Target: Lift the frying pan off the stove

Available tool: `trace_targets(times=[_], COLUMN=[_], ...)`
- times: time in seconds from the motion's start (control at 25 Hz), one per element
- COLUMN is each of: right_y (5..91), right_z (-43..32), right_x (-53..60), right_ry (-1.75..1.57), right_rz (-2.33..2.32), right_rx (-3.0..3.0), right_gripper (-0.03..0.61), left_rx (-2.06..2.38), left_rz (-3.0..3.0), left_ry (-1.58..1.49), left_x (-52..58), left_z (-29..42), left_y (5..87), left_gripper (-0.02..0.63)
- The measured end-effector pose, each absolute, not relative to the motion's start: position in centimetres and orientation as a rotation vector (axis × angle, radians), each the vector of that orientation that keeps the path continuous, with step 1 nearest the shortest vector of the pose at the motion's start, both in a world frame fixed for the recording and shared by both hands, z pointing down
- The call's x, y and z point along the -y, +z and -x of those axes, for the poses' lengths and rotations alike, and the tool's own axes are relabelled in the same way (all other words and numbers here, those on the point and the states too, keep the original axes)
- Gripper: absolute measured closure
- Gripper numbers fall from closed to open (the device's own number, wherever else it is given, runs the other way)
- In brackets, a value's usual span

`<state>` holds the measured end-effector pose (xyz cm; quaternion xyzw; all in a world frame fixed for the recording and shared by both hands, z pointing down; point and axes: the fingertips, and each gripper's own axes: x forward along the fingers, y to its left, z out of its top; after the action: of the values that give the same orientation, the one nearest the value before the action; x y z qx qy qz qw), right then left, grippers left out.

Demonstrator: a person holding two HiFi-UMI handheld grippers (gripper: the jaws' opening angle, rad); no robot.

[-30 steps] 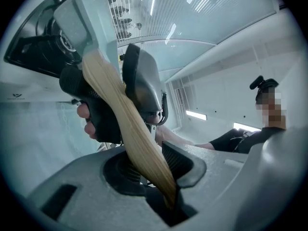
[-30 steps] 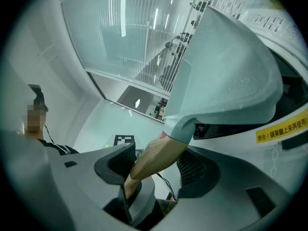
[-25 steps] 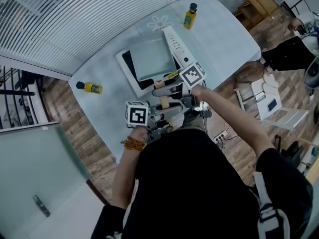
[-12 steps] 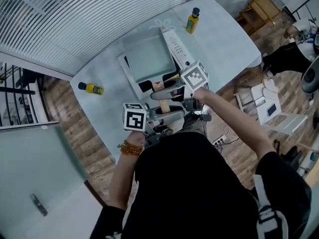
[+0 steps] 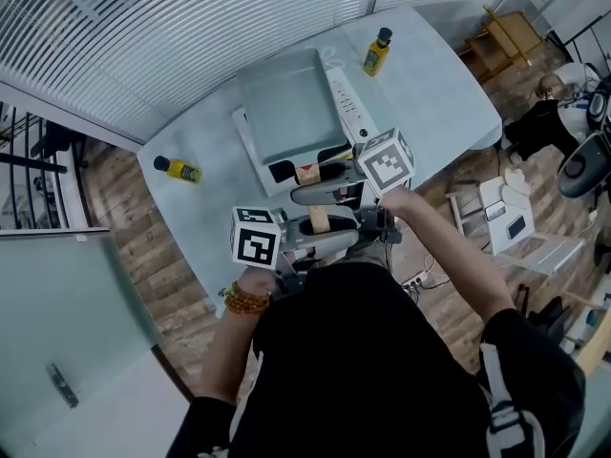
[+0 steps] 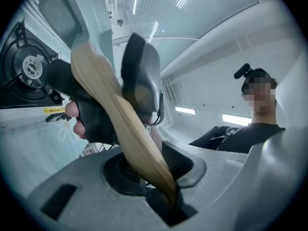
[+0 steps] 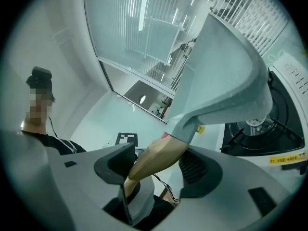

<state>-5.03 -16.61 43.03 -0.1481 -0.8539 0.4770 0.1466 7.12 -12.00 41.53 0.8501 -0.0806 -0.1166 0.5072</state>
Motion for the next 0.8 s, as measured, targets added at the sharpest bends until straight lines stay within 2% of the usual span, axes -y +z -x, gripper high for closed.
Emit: trace_targets(times=[0.8], right_y=[37.6], right_z=[4.9], right_x=[15.0], right_ry=[1.360], right_rz=[0.478], right_rx=[2.512], right_gripper=[0.318], left_rx=[0.191], left_rz=[-2.126], left_ry=[-0.306], left_x=[10.4], left_z=[-7.3], left_y=[36.2], left_gripper=[0.491])
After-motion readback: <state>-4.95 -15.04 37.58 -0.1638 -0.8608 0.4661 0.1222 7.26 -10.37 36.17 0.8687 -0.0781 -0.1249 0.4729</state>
